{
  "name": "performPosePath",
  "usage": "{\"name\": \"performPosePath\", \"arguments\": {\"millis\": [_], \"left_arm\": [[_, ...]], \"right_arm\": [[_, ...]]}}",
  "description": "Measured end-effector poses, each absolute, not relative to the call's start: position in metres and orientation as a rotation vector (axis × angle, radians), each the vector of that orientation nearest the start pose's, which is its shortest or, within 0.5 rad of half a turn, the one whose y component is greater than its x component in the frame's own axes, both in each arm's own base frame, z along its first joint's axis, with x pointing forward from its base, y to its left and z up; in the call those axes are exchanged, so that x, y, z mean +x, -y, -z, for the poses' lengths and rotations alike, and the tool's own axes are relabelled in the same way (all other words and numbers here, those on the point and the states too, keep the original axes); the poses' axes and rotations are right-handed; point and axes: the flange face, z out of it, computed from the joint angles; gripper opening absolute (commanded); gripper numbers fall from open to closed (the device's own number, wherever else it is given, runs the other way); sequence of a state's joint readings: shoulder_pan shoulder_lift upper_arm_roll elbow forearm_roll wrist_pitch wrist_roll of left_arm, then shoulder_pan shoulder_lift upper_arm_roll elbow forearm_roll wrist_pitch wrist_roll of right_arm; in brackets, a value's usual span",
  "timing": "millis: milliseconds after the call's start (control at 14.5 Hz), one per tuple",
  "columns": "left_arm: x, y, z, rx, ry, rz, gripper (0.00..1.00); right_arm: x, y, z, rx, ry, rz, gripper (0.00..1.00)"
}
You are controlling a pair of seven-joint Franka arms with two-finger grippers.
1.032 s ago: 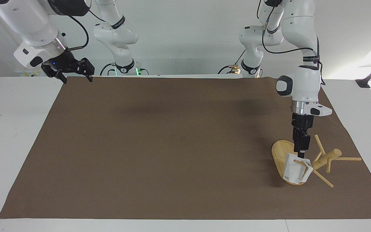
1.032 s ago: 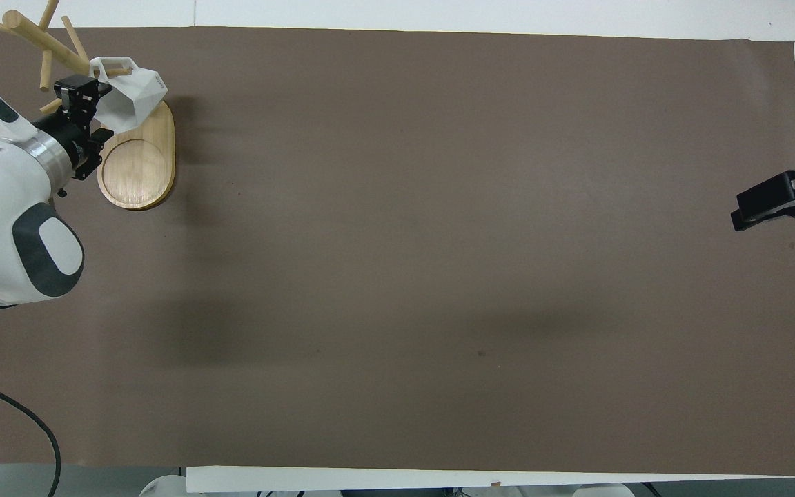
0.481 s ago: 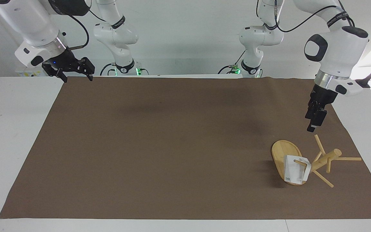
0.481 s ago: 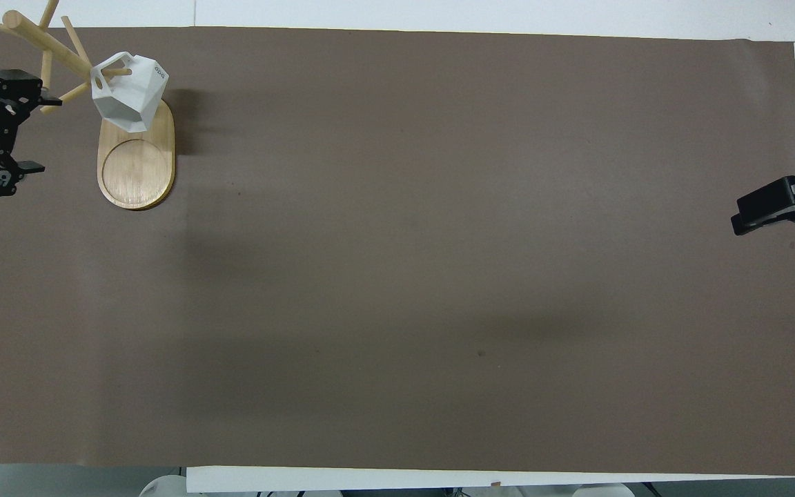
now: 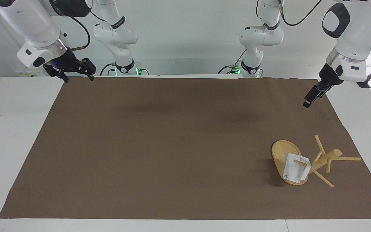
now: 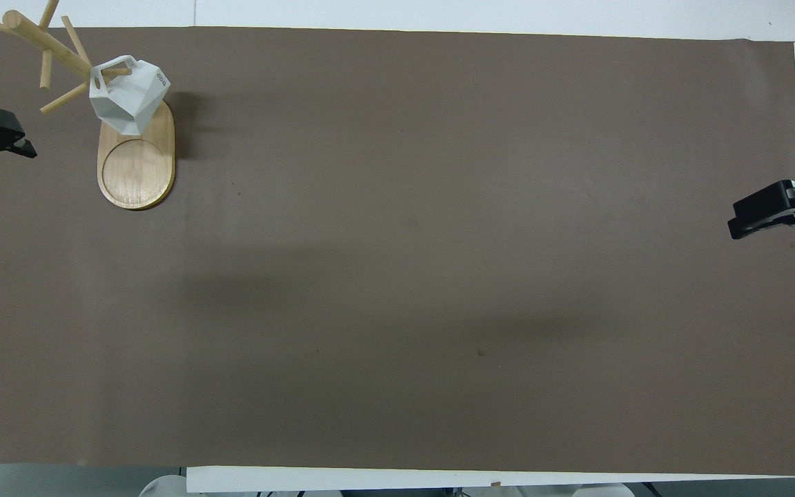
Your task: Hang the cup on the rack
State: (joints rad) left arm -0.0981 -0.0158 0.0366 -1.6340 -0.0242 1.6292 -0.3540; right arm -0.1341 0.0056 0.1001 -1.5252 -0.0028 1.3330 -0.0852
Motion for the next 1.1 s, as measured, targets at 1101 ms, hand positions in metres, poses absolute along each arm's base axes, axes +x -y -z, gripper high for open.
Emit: {"name": "performPosePath", "arguments": {"millis": [1101], "left_arm": [[0.556,0.033,-0.626,-3.144,-0.293,-0.191,1.0]], "right_arm": [[0.527,0.018,-0.624,-3.116,0.079,-0.31,1.0]]}}
